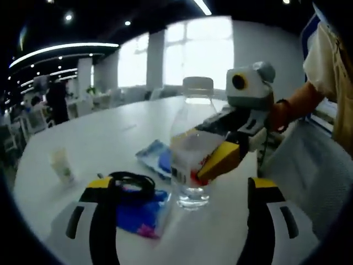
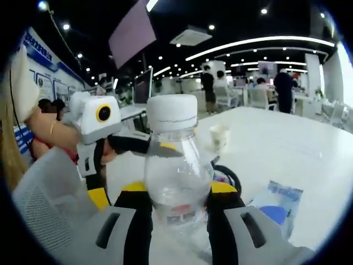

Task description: Arrange the tabletop items into an orderly group along one side of the table until the central work area is clear of visible clutter.

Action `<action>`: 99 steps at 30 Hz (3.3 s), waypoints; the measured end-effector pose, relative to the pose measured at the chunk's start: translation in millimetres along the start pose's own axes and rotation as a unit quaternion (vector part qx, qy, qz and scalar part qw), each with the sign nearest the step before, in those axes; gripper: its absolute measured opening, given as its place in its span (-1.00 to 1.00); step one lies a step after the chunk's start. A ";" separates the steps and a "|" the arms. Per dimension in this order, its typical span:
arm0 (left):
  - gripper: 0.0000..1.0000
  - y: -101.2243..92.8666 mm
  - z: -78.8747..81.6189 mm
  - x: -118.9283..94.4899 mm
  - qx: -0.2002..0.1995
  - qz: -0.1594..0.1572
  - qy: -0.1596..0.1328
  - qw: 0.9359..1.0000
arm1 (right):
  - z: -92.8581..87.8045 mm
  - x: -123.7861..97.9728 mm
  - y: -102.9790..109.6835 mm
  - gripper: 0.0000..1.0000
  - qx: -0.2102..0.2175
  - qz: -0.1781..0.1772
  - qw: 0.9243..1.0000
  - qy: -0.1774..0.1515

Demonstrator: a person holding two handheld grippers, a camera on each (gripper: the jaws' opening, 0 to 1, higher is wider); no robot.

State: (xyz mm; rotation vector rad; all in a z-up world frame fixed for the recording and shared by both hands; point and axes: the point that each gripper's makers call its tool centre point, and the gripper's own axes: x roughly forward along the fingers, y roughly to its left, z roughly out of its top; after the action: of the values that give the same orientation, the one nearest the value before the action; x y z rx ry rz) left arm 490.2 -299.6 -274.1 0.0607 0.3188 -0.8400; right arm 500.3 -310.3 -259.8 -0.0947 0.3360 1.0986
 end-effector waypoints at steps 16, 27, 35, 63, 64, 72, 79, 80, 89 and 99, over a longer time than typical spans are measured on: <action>0.62 3.4 26.6 -3.4 0.024 0.099 0.004 0.995 | 39.2 -3.3 -21.9 -0.26 0.078 -0.104 0.991 -0.014; 0.36 3.3 52.4 -3.2 0.043 0.143 -0.025 0.989 | 50.4 -1.1 -10.4 -0.26 0.080 -0.111 0.991 -0.014; 0.05 -3.1 60.0 -1.1 0.060 0.151 -0.041 0.986 | 55.2 -0.8 -1.3 -0.26 0.081 -0.105 0.991 -0.014; -0.32 -2.1 86.0 -17.5 0.049 0.159 -0.110 0.980 | 75.0 -5.3 13.8 -0.14 0.153 -0.028 0.987 -0.029; -0.33 -1.4 87.3 -17.7 0.040 0.157 -0.116 0.980 | 77.3 -5.9 14.0 -0.13 0.159 -0.023 0.986 -0.033; -0.33 13.3 87.6 -26.0 0.007 0.161 -0.119 0.980 | 103.4 -21.5 6.6 0.28 0.156 -0.029 0.983 -0.089; -0.32 31.4 88.7 -37.1 0.003 0.177 -0.121 0.977 | 105.7 -39.5 -8.3 0.56 0.123 -0.065 0.984 -0.107; -0.32 34.4 89.0 -38.9 0.003 0.181 -0.120 0.976 | 105.5 -41.5 -10.4 0.61 0.120 -0.069 0.984 -0.108; -0.32 56.0 87.4 -49.2 -0.003 0.201 -0.118 0.973 | 85.4 -57.9 -36.0 0.99 0.086 -0.116 0.986 -0.084; -0.32 93.8 78.4 -62.0 -0.006 0.229 -0.111 0.967 | 63.9 -65.2 -50.0 0.99 0.109 -0.132 0.983 -0.060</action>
State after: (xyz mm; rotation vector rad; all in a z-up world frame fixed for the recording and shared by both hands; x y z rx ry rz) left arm 540.9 -206.1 -187.7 0.0260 0.0906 -0.3804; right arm 531.8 -373.6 -183.5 0.1192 0.3237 0.7950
